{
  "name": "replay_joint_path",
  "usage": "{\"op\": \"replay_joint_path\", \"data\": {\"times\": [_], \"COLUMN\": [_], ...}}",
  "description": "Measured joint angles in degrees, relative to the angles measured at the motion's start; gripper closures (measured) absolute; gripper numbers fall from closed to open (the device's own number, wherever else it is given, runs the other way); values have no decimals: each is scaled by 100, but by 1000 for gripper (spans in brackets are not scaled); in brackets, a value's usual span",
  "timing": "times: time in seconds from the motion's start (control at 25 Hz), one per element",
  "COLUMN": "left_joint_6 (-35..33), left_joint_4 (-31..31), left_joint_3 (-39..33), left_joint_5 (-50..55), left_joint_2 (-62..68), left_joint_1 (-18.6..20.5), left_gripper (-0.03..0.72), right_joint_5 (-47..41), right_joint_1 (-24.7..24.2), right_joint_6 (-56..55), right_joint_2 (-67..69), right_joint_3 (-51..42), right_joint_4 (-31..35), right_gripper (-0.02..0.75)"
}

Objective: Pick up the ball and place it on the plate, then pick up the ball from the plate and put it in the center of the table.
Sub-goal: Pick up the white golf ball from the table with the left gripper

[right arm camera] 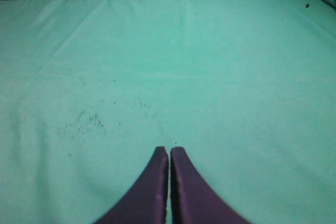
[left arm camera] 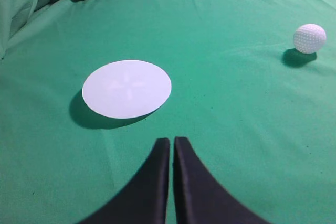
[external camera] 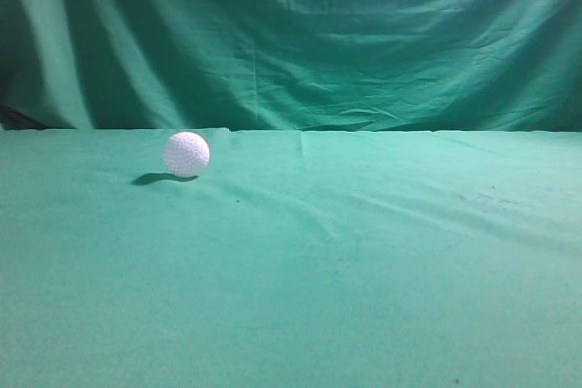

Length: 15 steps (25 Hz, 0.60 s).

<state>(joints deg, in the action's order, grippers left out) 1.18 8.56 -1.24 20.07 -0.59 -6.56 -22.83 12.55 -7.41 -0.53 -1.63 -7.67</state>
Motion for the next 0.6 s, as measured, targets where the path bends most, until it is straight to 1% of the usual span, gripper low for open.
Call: {"op": "replay_joint_path", "data": {"times": [0.2,0.28,0.4,0.52,0.56,0.6], "left_joint_6": [0,0,8,8,8,8], "left_joint_4": [0,-79,-506,-642,-642,-655], "left_joint_3": [0,0,0,0,0,0], "left_joint_5": [-10,-177,-1064,-2017,-2017,-2229], "left_joint_2": [0,0,0,0,0,0], "left_joint_1": [0,0,0,0,0,0], "left_gripper": [688,688,688,688,688,688], "right_joint_5": [0,0,0,0,0,0], "right_joint_1": [0,0,0,0,0,0], "right_joint_6": [0,0,0,0,0,0], "right_joint_2": [0,0,0,0,0,0], "right_joint_3": [0,0,0,0,0,0], "right_joint_4": [0,0,0,0,0,0], "right_gripper": [738,738,738,738,738,738]}}
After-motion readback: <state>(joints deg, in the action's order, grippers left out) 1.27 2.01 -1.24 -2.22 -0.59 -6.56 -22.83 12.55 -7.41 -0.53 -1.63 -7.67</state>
